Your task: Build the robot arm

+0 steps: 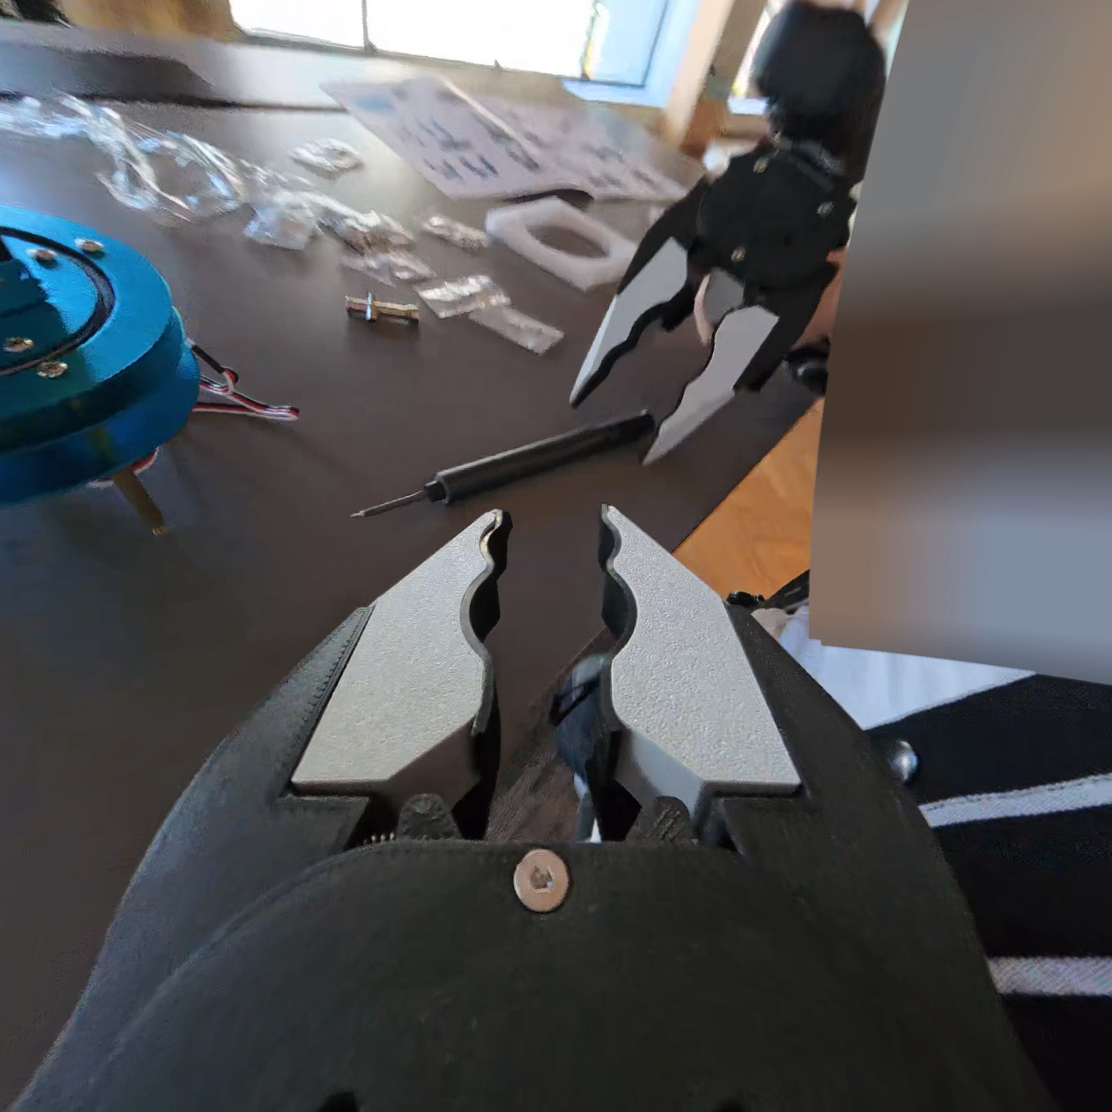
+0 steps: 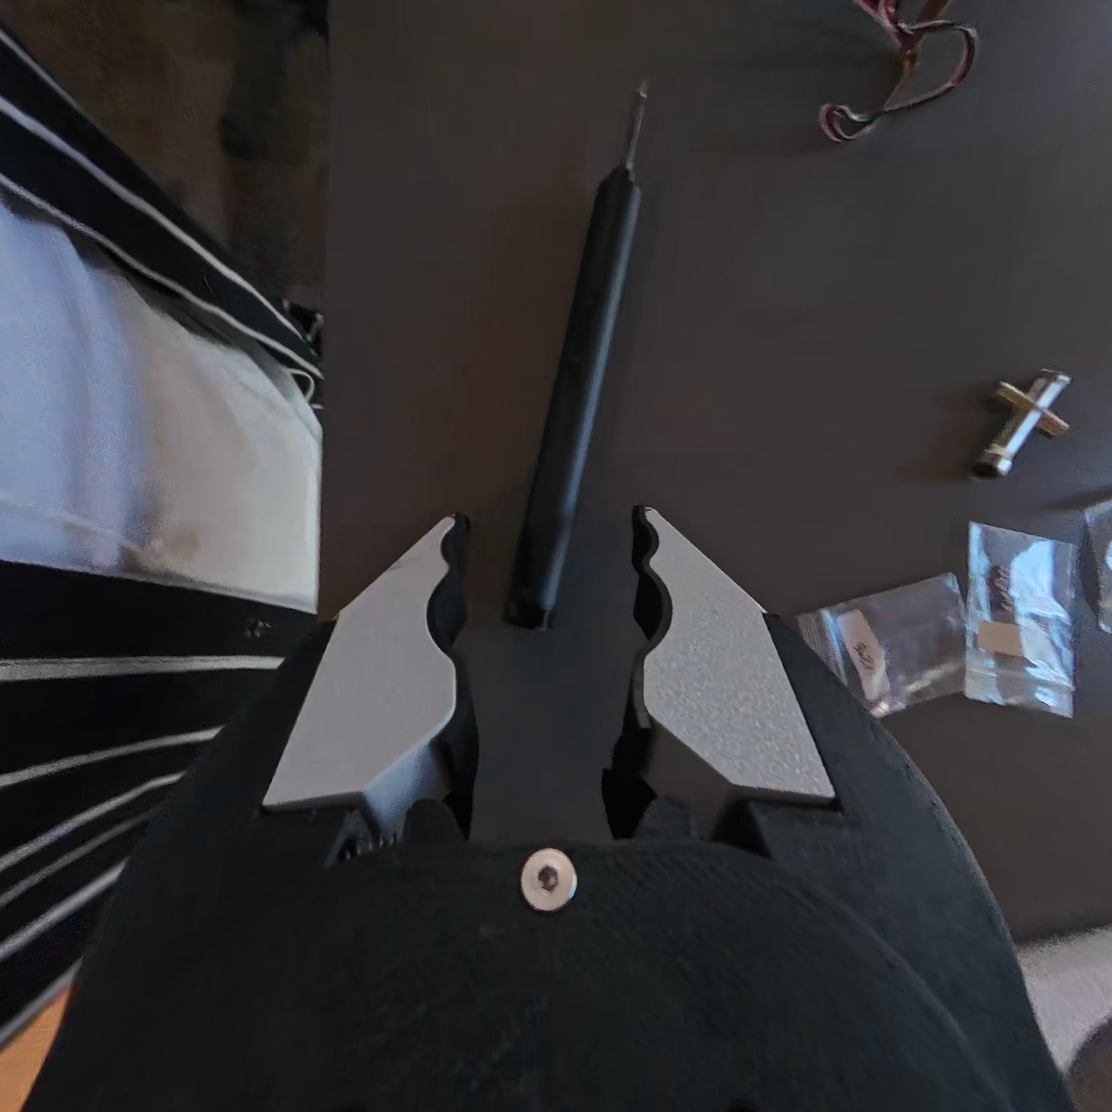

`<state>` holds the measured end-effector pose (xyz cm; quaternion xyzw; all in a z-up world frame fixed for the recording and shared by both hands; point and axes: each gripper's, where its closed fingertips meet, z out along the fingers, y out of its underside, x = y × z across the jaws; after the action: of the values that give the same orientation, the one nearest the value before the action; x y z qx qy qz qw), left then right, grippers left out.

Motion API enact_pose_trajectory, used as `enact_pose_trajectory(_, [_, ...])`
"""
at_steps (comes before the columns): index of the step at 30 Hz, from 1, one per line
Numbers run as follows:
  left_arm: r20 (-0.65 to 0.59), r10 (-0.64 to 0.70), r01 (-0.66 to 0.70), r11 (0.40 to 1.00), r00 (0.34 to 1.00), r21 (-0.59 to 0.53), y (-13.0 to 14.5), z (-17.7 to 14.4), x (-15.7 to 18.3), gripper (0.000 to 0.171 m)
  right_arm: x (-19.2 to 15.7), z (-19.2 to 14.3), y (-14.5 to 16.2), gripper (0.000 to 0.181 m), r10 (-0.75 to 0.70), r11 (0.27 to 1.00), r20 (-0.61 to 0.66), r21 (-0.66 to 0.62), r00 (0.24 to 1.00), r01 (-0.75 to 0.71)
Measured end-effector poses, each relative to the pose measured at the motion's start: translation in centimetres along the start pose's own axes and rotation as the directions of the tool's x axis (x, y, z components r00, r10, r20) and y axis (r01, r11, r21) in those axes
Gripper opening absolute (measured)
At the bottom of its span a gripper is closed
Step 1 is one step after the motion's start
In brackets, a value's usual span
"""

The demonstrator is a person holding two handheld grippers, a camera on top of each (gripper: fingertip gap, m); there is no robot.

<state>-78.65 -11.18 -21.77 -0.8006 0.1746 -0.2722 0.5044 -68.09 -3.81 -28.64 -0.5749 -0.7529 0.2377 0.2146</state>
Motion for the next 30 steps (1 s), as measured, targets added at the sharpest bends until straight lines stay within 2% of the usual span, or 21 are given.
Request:
enact_pose_trajectory(3, [0.080,-0.088,0.084,0.995,0.993,0.048,-0.2,-1.4,2.1,0.031,-0.7,0.1,-1.9,0.056,0.101,0.993,0.128,0.043,0.987,-0.107])
enact_pose_trajectory(5, [0.086,-0.108,0.107,0.994,0.990,0.025,0.8,-2.6,3.7,0.031,0.2,0.6,-3.1,0.055,0.190,0.981,0.107,0.020,0.976,-0.194])
enact_pose_trajectory(7, [0.127,-0.066,0.071,0.997,0.990,-0.029,2.8,-4.0,4.1,0.033,1.4,1.3,-4.8,0.052,0.233,0.972,0.033,0.028,0.972,-0.234])
enact_pose_trajectory(10, [0.175,0.001,0.016,0.995,0.985,-0.097,5.9,-5.8,3.9,0.033,2.1,2.7,-6.2,0.048,0.280,0.958,0.008,-0.074,0.960,-0.278])
enact_pose_trajectory(13, [0.162,-0.033,0.048,0.995,0.986,-0.085,7.0,-6.1,5.1,0.033,1.2,3.5,-7.6,0.039,0.362,0.922,0.080,-0.176,0.929,-0.344])
enact_pose_trajectory(15, [0.189,-0.057,0.068,0.996,0.980,-0.051,7.6,-5.5,5.9,0.033,1.7,4.1,-7.9,0.031,0.358,0.915,0.051,-0.218,0.932,-0.340])
enact_pose_trajectory(21, [0.277,-0.188,0.160,0.980,0.942,0.122,8.7,-1.6,8.8,0.033,2.8,6.3,-7.2,0.031,0.254,0.921,-0.013,-0.303,0.967,-0.246])
enact_pose_trajectory(25, [0.344,-0.270,0.190,0.950,0.899,0.249,7.9,0.4,10.0,0.032,2.3,6.6,-7.0,0.018,0.197,0.926,0.026,-0.332,0.980,-0.178])
enact_pose_trajectory(30, [0.378,-0.312,0.175,0.919,0.872,0.354,6.2,1.9,9.7,0.034,1.5,6.5,-7.1,0.017,0.149,0.941,0.093,-0.318,0.984,-0.112])
